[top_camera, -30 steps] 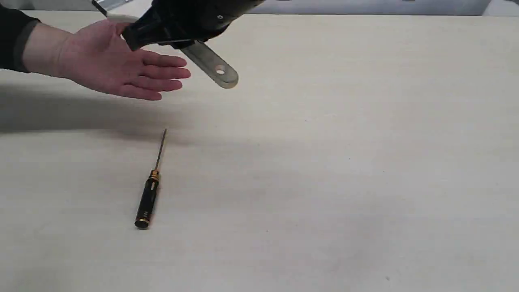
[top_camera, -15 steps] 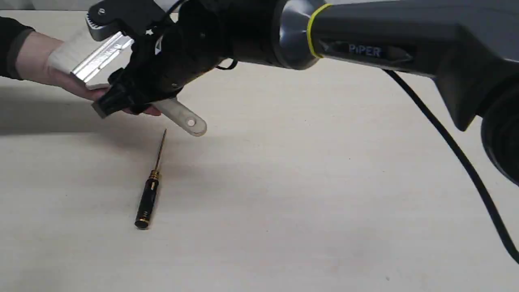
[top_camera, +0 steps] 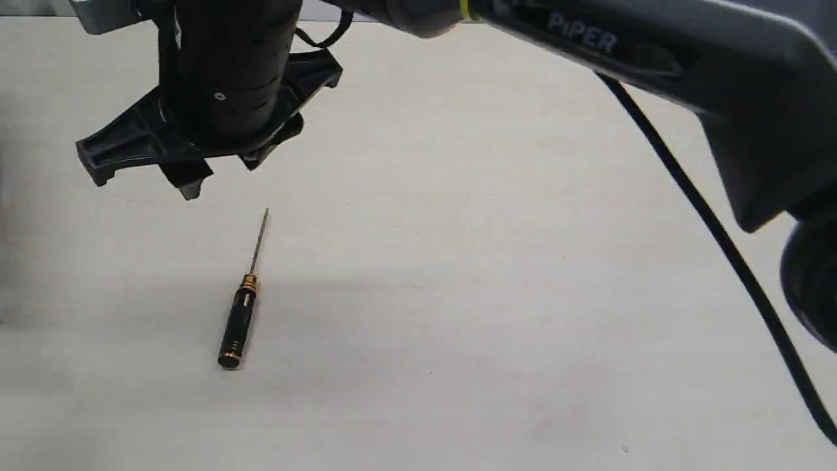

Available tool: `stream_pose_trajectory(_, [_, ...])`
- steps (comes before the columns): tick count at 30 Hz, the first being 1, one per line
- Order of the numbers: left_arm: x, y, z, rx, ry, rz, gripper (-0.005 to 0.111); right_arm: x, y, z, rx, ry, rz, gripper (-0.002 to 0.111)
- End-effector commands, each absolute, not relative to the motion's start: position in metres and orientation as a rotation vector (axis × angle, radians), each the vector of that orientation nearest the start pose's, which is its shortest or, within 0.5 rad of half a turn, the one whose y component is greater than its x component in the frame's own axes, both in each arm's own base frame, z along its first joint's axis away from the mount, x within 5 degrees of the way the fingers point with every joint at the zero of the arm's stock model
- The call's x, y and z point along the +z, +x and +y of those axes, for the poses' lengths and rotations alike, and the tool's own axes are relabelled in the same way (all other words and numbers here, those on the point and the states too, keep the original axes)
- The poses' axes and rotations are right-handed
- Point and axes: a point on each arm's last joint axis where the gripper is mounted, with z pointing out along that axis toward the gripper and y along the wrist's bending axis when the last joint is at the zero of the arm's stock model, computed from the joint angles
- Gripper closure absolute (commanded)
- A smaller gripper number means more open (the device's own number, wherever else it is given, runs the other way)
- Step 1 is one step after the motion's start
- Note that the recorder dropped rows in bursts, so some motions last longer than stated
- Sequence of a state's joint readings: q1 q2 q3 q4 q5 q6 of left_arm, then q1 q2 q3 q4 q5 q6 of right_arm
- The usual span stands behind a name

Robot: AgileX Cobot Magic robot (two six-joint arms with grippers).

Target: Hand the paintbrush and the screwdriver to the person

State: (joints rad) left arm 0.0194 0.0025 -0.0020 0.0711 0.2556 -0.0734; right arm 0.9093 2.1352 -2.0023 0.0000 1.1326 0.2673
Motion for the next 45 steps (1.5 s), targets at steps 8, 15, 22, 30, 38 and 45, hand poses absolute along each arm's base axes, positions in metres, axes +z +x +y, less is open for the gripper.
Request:
stream_pose_trajectory(8, [0.191, 0.055, 0.002, 0.018, -0.029, 1.732, 0.107, 0.217, 0.293, 0.383, 0.292, -0.824, 2.811, 0.058])
stream_pose_trajectory(15, [0.191, 0.055, 0.002, 0.018, -0.029, 1.732, 0.107, 0.167, 0.300, 0.394, 0.273, -0.824, 2.853, 0.058])
stream_pose_trajectory(22, [0.191, 0.055, 0.002, 0.018, -0.029, 1.732, 0.107, 0.124, 0.302, 0.397, 0.220, -0.834, 2.917, 0.058])
stream_pose_trajectory(30, [0.191, 0.055, 0.002, 0.015, -0.031, 1.733, 0.107, 0.109, 0.300, 0.394, 0.155, -0.929, 2.942, 0.079])
stream_pose_trajectory(38, [0.191, 0.055, 0.002, 0.015, -0.031, 1.733, 0.107, 0.174, 0.298, 0.397, 0.213, -1.115, 2.818, 0.104])
stream_pose_trajectory(45, [0.191, 0.055, 0.002, 0.015, -0.031, 1.733, 0.107, 0.272, 0.289, 0.389, 0.195, -1.098, 2.542, 0.104])
